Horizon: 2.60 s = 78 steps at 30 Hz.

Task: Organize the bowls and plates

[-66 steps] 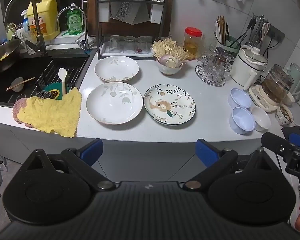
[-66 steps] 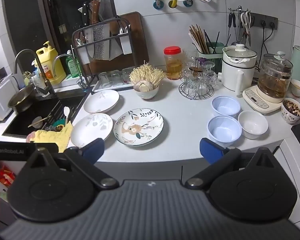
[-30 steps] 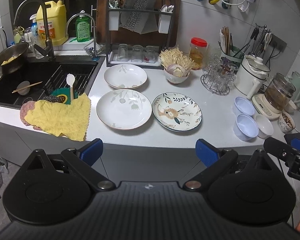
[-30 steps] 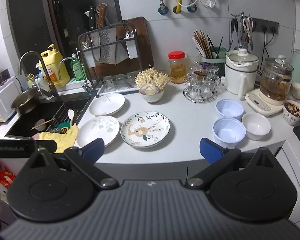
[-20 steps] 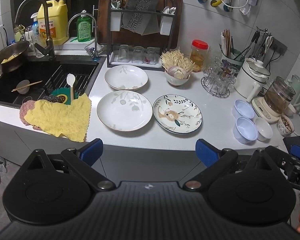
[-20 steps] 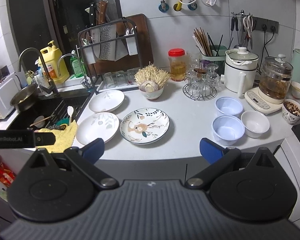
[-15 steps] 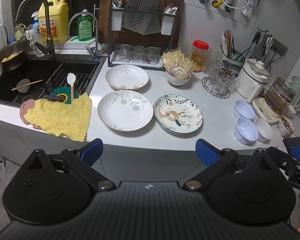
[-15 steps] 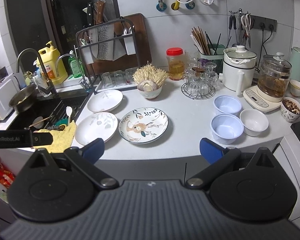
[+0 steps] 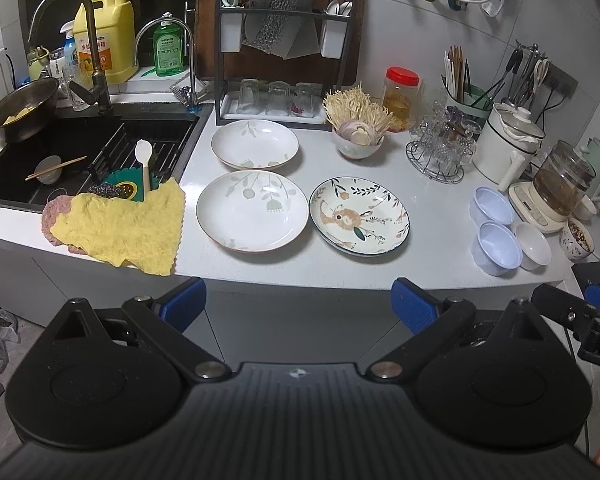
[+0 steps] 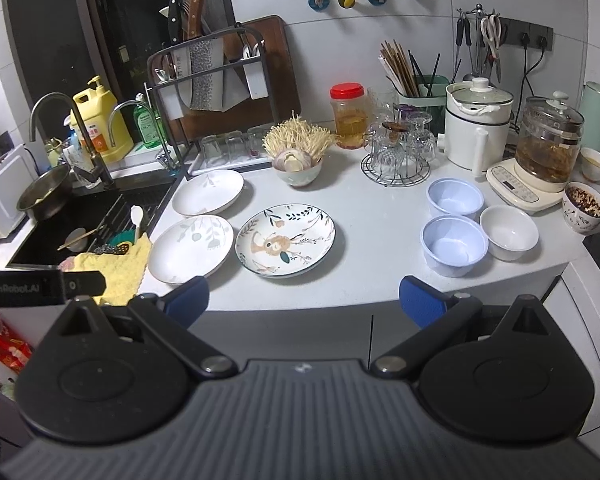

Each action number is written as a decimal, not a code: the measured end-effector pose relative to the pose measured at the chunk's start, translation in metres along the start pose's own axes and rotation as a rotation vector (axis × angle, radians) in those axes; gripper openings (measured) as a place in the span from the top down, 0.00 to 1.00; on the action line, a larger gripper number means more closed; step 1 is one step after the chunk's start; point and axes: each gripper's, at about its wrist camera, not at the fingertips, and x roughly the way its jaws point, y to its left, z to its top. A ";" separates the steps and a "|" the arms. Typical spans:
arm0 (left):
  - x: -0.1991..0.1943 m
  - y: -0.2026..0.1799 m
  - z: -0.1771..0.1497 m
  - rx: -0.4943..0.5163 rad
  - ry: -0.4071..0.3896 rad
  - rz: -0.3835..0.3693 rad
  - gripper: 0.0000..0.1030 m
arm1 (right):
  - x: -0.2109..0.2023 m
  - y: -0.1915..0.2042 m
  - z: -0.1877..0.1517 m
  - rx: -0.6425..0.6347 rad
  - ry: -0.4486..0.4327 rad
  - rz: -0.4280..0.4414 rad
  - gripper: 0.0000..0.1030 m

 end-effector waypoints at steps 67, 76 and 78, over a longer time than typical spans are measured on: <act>0.070 -0.020 -0.011 -0.029 0.076 0.004 0.02 | 0.020 -0.026 -0.013 0.003 -0.078 0.138 0.00; 0.113 0.022 0.031 0.019 0.095 -0.073 0.02 | 0.058 0.015 -0.001 0.044 -0.074 0.091 0.00; 0.125 0.031 0.042 0.040 0.096 -0.077 0.02 | 0.067 0.024 0.002 0.049 -0.074 0.076 0.00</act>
